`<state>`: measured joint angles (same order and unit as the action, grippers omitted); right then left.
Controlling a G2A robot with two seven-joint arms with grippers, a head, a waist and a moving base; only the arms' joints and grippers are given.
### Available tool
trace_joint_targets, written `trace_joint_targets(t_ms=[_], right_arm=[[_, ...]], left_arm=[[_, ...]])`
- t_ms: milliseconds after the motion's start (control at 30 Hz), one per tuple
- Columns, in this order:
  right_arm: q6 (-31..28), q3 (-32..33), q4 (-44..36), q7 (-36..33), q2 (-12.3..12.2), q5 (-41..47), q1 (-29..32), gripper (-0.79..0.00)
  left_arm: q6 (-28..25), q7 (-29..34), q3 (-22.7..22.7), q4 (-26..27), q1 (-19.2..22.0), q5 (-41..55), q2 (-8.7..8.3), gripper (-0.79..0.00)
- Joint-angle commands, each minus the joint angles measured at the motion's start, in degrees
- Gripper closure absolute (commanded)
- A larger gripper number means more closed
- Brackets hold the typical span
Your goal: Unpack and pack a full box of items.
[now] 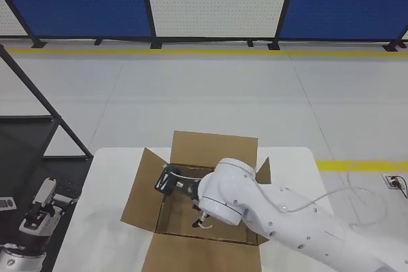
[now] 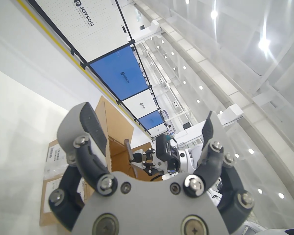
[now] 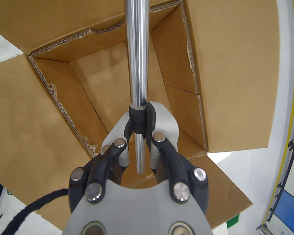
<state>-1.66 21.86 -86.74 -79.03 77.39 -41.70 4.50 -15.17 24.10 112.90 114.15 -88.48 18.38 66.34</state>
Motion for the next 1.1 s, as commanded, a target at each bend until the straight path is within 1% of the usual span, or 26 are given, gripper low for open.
trace_joint_targets(t_ms=[0, 100, 300, 767, 833, 967, 1067], right_arm=[[-1.5, -0.3, 2.1, 0.1, 0.4, 0.7, 0.5, 0.0], [-3.1, -0.2, 4.6, -0.1, 0.7, 2.0, 1.3, 0.0], [-7.3, -1.2, 6.9, -1.3, 0.9, -0.3, 2.4, 0.0], [-7.3, -1.1, 7.0, -1.7, 0.9, -0.9, 2.5, 0.0], [-7.1, -0.3, 8.6, 1.1, 0.9, -0.2, 3.6, 0.0], [-12.6, -0.6, 14.2, 4.0, 1.5, 0.1, 4.2, 0.0], [-16.8, -1.9, 20.1, 6.4, 2.8, 0.1, 3.8, 0.0]], left_arm=[[0.0, 0.0, 0.0, 0.0, -0.1, 0.0, 0.01, -0.785], [0.0, -0.1, -0.1, 0.0, -0.2, 0.0, 0.01, -0.785], [-0.2, 0.1, -0.4, 0.4, -0.2, -0.6, -0.02, -0.785], [-0.2, 0.1, -0.4, 0.4, -0.2, -0.6, -0.02, -0.785], [-0.2, 0.1, -0.4, 0.4, -0.2, -0.6, -0.02, -0.785], [-0.2, 0.1, -0.4, 0.4, -0.2, -0.6, -0.02, -0.785], [-0.2, 0.1, -0.4, 0.4, -0.2, -0.6, -0.02, -0.785]])
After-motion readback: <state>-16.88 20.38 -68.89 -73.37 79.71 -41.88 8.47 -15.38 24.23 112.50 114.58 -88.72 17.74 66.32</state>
